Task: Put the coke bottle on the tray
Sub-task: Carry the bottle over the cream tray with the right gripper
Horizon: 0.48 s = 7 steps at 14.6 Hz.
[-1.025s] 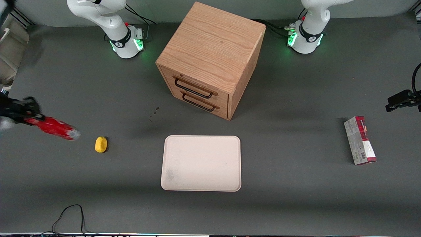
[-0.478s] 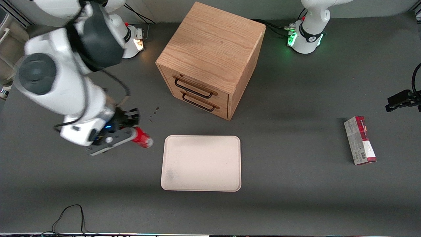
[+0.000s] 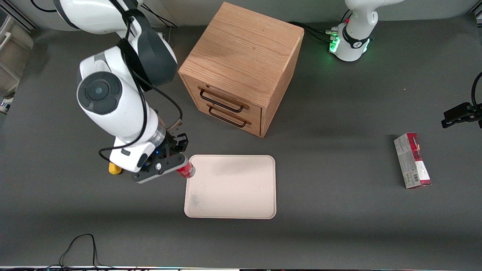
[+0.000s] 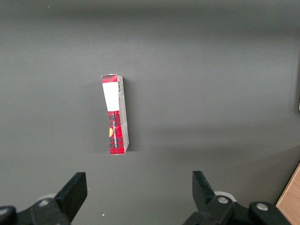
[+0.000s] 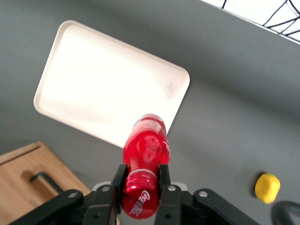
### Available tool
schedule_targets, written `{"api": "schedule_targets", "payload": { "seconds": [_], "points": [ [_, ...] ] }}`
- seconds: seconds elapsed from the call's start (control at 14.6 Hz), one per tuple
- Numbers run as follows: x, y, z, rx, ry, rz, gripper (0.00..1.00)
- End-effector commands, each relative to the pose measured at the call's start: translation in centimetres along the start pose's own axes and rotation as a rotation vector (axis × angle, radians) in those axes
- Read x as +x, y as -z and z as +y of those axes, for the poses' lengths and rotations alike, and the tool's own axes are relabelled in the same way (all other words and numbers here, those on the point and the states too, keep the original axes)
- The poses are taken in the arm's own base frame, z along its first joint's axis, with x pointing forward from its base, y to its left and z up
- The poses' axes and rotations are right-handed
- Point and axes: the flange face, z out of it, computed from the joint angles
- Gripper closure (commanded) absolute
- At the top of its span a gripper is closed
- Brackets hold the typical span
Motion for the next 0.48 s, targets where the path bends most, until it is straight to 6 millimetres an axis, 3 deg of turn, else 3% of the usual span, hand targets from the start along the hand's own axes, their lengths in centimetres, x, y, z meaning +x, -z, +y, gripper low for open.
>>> {"api": "schedule_targets", "payload": {
  "seconds": [0.0,0.27,0.41],
  "points": [
    [1.9,-1.6,0.3,-0.013,-0.017,0.057,1.00],
    [4.1,-7.3,0.3,-0.015,-0.016,0.091,1.00],
    [4.9,-10.1,1.4,-0.013,-0.023,0.094,1.00]
  ]
}}
